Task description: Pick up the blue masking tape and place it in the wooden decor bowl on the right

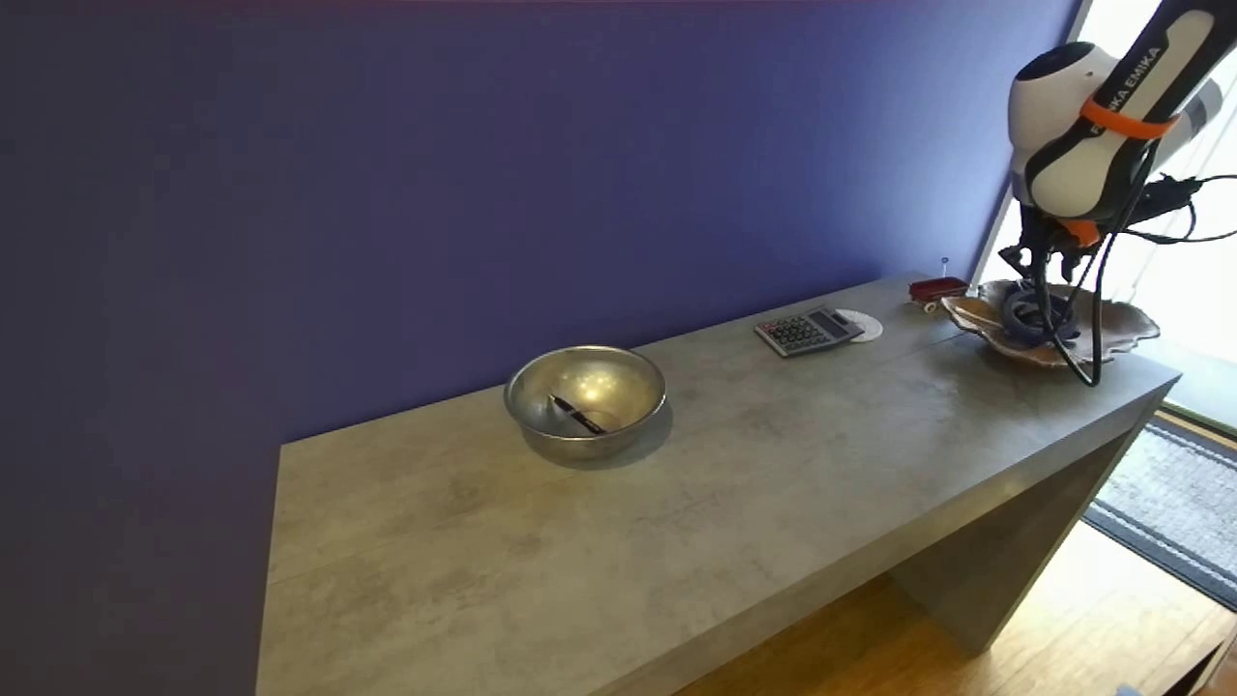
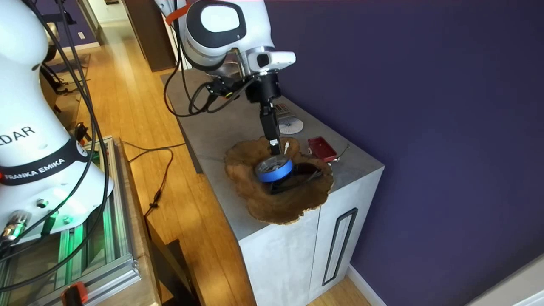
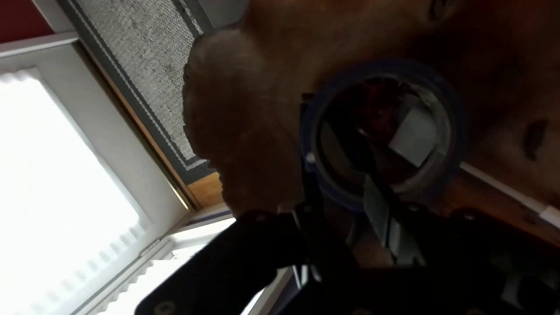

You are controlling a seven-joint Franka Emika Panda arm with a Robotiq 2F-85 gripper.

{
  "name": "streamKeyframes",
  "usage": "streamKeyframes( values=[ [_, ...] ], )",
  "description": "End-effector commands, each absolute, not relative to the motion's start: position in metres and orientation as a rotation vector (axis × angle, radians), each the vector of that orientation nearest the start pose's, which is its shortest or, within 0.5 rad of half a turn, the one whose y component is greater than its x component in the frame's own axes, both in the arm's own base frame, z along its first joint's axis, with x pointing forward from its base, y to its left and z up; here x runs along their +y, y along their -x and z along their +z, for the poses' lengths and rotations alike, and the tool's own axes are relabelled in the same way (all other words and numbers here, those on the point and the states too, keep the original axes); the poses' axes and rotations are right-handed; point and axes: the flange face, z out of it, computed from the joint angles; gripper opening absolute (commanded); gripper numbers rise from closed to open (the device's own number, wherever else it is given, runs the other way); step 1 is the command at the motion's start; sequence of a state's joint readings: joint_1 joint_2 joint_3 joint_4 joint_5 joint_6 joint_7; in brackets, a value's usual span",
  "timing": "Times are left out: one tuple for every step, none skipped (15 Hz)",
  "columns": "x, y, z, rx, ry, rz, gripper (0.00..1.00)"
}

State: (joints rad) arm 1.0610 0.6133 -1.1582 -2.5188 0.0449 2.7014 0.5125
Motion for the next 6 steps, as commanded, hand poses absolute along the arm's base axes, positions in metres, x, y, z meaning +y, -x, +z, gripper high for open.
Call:
streamKeyframes(
  values=[
    [-0.106,-0.453,0.206,-0.828,-2.546,0.057,0.65],
    [-0.109,-0.454,0.212,-0.852,-2.554,0.079,0.71],
    [-0.111,-0.456,0.220,-0.864,-2.588,0.123,0.78],
    [-0.114,-0.457,0.230,-0.892,-2.605,0.161,0.86],
    [-0.117,-0.457,0.239,-0.935,-2.626,0.212,0.92],
    [-0.112,-0.461,0.219,-0.868,-2.544,0.155,0.74]
  ],
)
